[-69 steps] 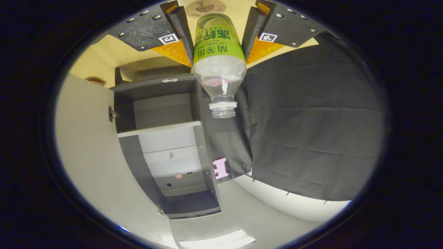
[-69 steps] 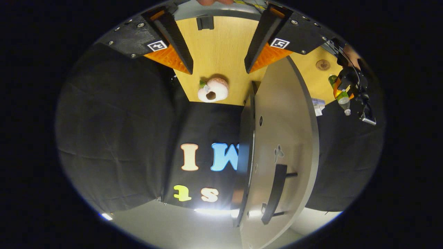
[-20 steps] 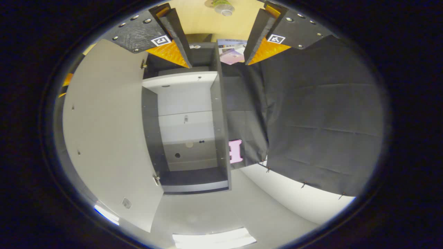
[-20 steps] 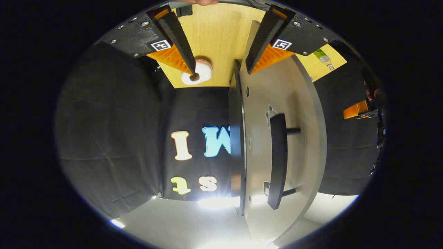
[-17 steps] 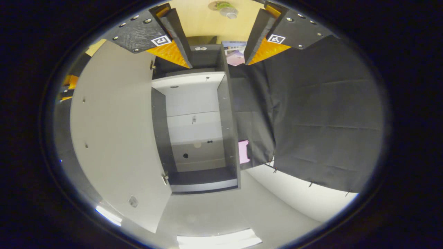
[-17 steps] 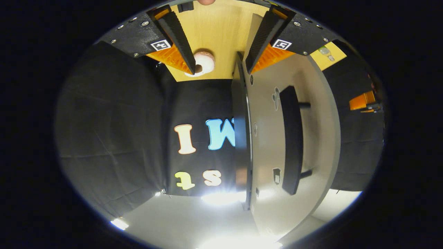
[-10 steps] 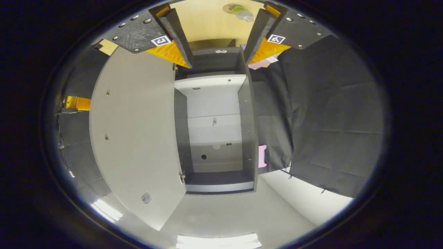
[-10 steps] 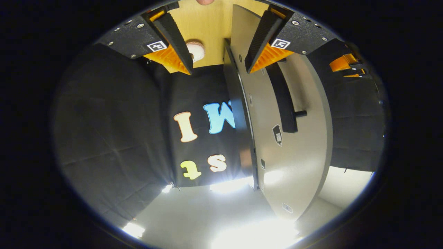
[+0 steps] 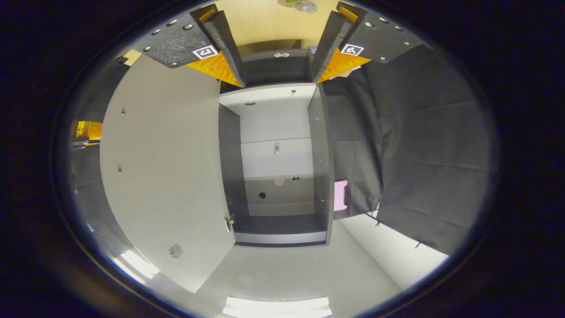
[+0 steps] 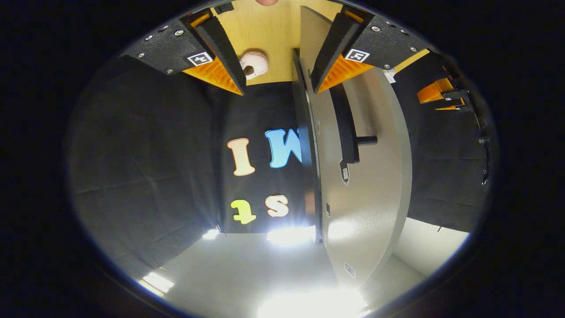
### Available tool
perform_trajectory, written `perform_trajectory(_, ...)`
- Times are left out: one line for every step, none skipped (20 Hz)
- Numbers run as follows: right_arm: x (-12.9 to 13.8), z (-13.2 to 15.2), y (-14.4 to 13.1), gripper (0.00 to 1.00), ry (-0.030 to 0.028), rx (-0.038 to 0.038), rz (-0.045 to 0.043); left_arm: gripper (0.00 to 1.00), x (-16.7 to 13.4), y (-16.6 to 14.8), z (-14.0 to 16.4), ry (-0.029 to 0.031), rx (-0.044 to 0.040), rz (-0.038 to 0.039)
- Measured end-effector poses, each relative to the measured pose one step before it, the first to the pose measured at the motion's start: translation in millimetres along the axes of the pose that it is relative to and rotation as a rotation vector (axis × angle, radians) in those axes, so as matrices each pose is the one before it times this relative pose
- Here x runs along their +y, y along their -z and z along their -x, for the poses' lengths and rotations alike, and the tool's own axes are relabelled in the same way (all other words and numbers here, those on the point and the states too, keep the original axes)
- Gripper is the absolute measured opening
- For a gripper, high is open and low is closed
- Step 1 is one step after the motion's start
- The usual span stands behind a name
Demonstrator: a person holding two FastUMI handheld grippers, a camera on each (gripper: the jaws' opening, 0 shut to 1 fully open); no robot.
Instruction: Open the cabinet door with the right hand, grasp the bottle in the cabinet with the left hand and place it on the coaster, then close the cabinet door with the right hand.
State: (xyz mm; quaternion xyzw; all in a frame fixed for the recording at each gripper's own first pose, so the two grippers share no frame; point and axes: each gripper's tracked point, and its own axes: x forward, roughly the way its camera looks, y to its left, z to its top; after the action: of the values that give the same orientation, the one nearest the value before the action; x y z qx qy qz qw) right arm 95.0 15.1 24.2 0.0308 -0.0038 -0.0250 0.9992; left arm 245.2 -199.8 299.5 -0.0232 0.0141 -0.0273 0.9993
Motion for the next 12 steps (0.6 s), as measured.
perform_trajectory(7.51,2.12,0.53,0.93,0.00143,-0.00211,0.01369,0.85,5.45,1.94,-2.27,-0.00055,0.01101,0.00718)
perform_trajectory(9.69,2.05,0.53,0.93,-0.00808,-0.00221,0.00261,0.85,7.06,-1.39,-2.29,-0.00313,0.00204,0.00091)
perform_trajectory(11.04,1.79,2.49,0.93,-0.01281,-0.00023,-0.00212,0.89,8.99,-1.92,-1.67,-0.00271,-0.00149,-0.00697)
perform_trajectory(10.33,-1.54,-1.06,0.93,-0.01153,-0.00079,-0.00516,0.89,10.62,-0.95,-3.86,-0.00451,-0.00204,-0.01620)
perform_trajectory(7.70,-1.29,-0.56,0.93,-0.00233,-0.00216,0.00080,0.89,11.85,-1.82,-1.33,-0.01204,-0.00882,-0.02493)
perform_trajectory(7.33,-0.76,-2.20,0.93,-0.00007,-0.00703,0.00759,0.89,7.98,0.04,-4.16,-0.00609,-0.01274,-0.01466)
perform_trajectory(8.23,-2.15,-2.49,0.93,-0.00016,-0.00952,0.00340,0.89,6.61,0.32,-2.76,0.00112,-0.00861,0.00025)
perform_trajectory(8.81,-3.58,-2.67,0.93,-0.00226,-0.00852,-0.00258,0.89,4.39,2.46,-1.04,0.00133,0.00025,0.00804)
perform_trajectory(8.94,-4.23,-1.04,0.93,-0.00447,-0.00350,-0.00321,0.89,5.76,2.68,-2.17,0.00348,0.00293,0.00966)
perform_trajectory(9.85,-3.69,0.33,0.93,-0.00784,-0.00093,0.00042,0.89,7.76,2.42,-1.06,-0.00034,0.00514,0.00804)
perform_trajectory(9.27,-2.17,-0.01,0.93,-0.00434,-0.00220,0.00566,0.80,10.76,2.91,-1.59,-0.00277,0.00739,0.00403)
perform_trajectory(7.75,-2.60,-1.54,0.93,0.00186,-0.00805,0.00720,0.89,7.71,2.25,-1.45,-0.00066,0.00282,0.00167)
